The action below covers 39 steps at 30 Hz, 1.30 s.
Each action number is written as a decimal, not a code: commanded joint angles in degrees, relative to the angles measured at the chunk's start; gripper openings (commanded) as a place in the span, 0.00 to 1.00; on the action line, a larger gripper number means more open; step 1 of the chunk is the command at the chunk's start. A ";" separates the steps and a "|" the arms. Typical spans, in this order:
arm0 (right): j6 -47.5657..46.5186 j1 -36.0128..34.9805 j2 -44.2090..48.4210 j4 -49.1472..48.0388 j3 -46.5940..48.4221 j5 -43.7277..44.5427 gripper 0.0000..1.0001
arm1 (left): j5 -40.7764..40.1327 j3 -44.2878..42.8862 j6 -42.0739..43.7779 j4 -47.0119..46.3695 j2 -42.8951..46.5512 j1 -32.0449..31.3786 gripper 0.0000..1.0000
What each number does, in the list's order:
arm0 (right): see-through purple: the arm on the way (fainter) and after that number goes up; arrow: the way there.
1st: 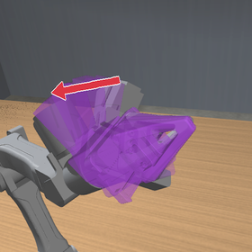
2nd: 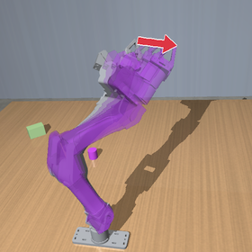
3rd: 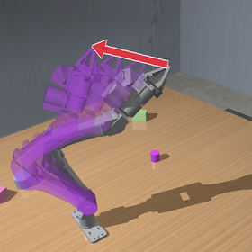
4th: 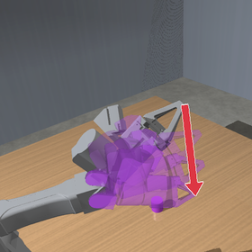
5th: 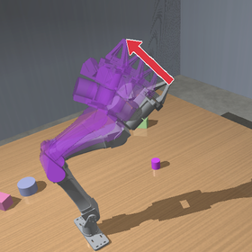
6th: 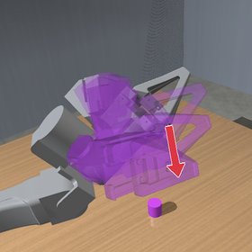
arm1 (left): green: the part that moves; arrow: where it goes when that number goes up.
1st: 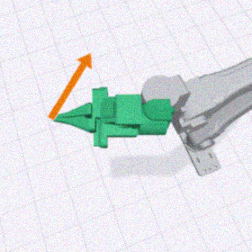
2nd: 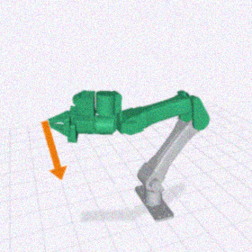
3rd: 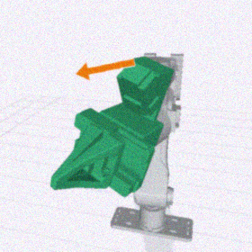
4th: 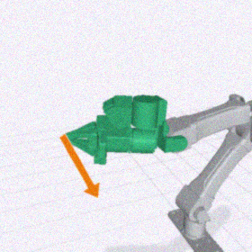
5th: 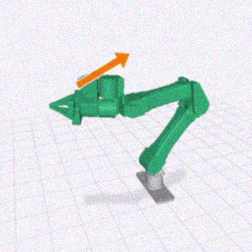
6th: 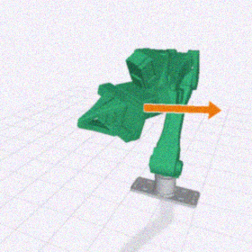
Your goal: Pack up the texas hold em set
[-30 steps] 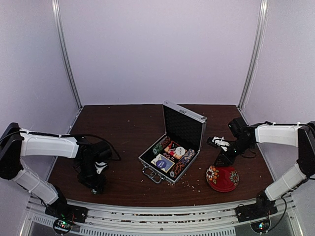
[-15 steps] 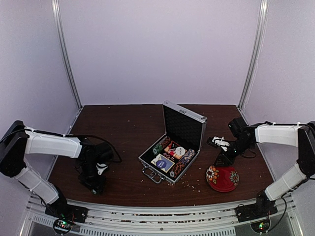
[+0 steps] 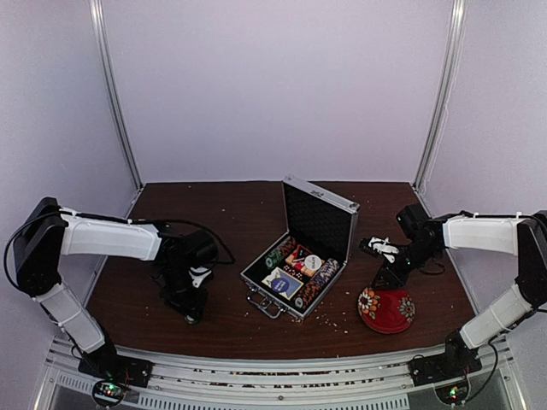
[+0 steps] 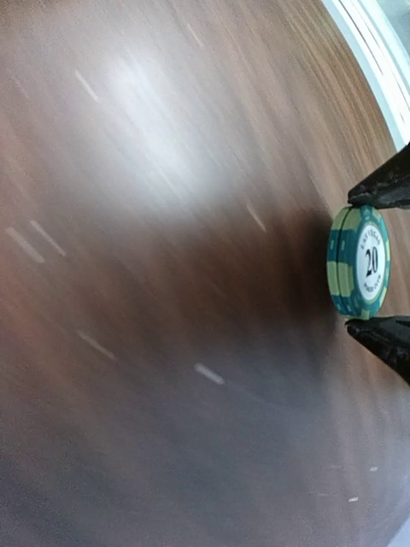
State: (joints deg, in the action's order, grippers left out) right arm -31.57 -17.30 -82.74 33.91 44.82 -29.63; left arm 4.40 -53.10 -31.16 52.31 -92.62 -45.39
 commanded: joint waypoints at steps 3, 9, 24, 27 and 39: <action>-0.43 -0.37 0.78 0.54 1.38 0.33 0.40 | 0.84 -9.82 2.29 -4.21 -8.58 -4.93 0.42; -0.41 -0.36 1.11 0.54 1.32 0.34 0.39 | 0.65 -13.85 3.80 -4.14 -14.06 -7.15 0.45; -0.51 -0.37 0.78 0.80 1.50 0.27 0.40 | -1.83 -12.47 3.87 -4.34 -14.90 -8.43 0.49; -0.51 -0.36 0.91 0.76 1.41 0.27 0.39 | -2.72 -12.84 3.74 -3.47 -15.38 -8.96 0.45; -0.42 -0.32 1.00 0.70 1.35 0.27 0.40 | -11.61 -22.56 4.32 -5.37 -9.32 -8.93 0.38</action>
State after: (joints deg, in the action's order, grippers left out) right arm -31.59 -17.34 -82.74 34.06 44.86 -29.61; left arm -1.37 -70.70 -27.70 50.78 -105.86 -54.13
